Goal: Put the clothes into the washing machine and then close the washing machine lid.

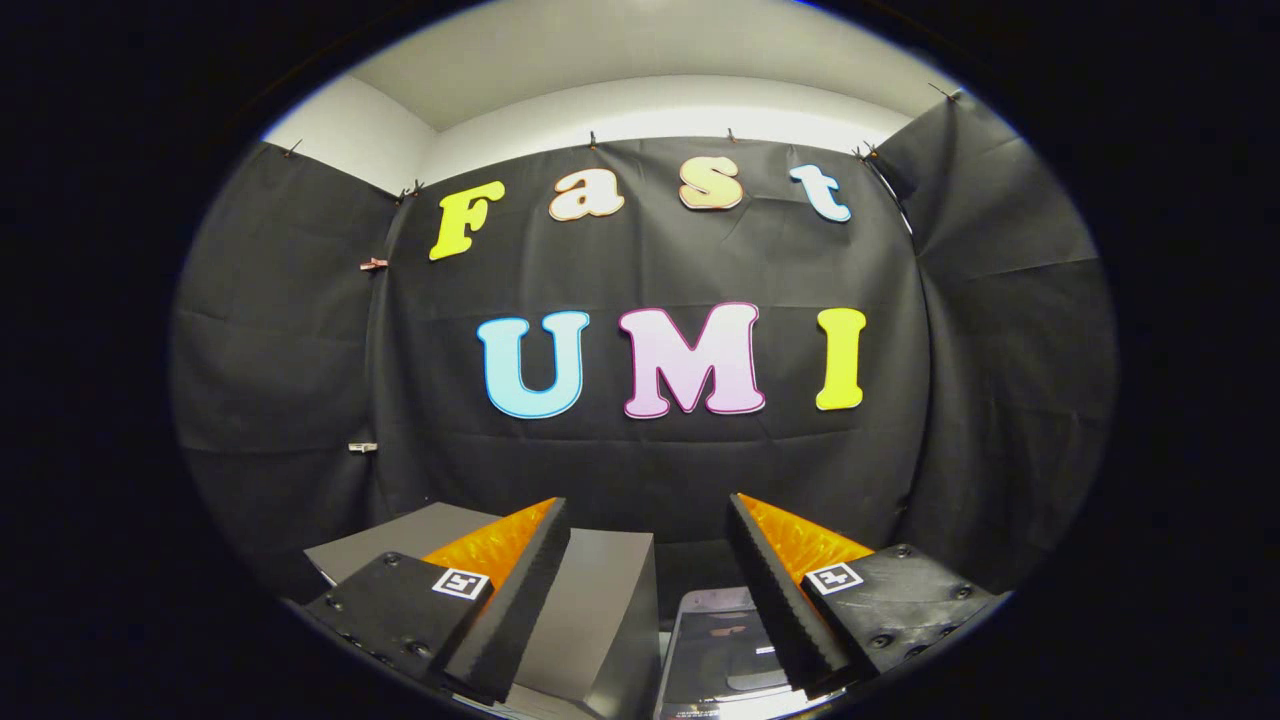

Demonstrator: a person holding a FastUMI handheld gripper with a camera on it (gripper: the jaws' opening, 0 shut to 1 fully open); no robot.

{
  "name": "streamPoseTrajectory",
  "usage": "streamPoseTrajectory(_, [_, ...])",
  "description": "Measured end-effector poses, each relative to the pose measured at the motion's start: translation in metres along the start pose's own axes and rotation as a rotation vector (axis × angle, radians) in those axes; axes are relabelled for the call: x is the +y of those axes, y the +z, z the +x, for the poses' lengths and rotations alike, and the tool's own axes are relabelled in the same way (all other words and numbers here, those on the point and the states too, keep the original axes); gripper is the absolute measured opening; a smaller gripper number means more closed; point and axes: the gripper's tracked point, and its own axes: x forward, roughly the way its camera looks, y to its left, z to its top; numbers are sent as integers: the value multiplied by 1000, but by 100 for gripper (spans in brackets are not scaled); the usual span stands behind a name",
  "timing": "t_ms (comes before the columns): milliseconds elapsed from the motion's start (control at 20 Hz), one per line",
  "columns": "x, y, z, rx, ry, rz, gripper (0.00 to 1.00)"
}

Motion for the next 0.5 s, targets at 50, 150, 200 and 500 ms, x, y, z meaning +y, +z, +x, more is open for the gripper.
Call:
streamPoseTrajectory(50, [0,0,-1,0,-2,-1,99])
streamPoseTrajectory(150, [0,1,-2,0,-5,-5,99])
streamPoseTrajectory(200, [-1,1,-2,0,-6,-7,99])
streamPoseTrajectory(500, [-4,-2,0,9,-13,-14,99])
